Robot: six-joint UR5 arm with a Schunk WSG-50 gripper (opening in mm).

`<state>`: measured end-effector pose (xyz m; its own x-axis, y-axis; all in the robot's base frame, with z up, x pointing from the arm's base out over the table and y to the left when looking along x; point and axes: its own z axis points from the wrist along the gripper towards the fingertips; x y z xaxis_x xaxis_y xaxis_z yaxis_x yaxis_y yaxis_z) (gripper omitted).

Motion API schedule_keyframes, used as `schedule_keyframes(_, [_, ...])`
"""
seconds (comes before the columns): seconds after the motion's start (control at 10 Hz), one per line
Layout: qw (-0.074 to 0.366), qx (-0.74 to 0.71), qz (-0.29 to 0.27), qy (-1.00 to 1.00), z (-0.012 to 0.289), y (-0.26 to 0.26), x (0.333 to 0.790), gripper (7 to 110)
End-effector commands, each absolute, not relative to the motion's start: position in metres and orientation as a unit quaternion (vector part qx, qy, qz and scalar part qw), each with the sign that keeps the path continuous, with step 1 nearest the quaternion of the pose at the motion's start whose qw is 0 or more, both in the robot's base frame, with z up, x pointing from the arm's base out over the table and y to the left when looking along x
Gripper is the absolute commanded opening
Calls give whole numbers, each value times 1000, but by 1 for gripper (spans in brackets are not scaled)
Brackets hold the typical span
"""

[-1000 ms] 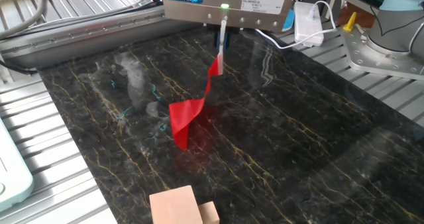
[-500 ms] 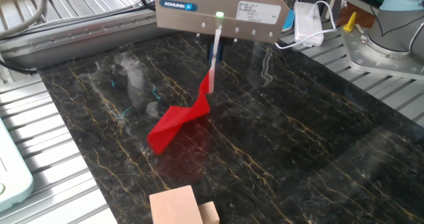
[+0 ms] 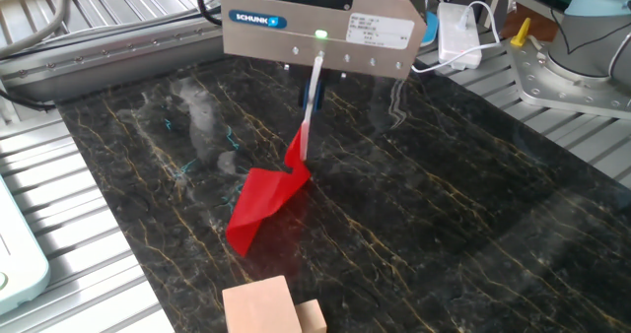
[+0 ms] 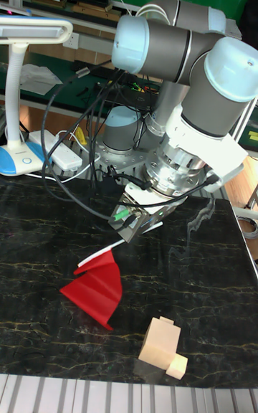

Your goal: Wave the flag

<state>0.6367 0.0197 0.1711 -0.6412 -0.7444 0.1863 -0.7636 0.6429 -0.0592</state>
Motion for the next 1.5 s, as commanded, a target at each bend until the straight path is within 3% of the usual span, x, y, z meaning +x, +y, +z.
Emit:
schedule_keyframes(0.0, [67,414,55,-906,166,30,637,7])
schedule_keyframes(0.4, [58,415,44,-907,158,43,642,7])
schedule_keyframes(0.6, [81,450,44,-888,161,37,634,7])
schedule_keyframes(0.7, [56,480,35,-875,155,44,651,7])
schedule_keyframes(0.8, [48,489,25,-871,153,46,657,88])
schedule_keyframes(1.4, [42,476,14,-878,152,51,661,88])
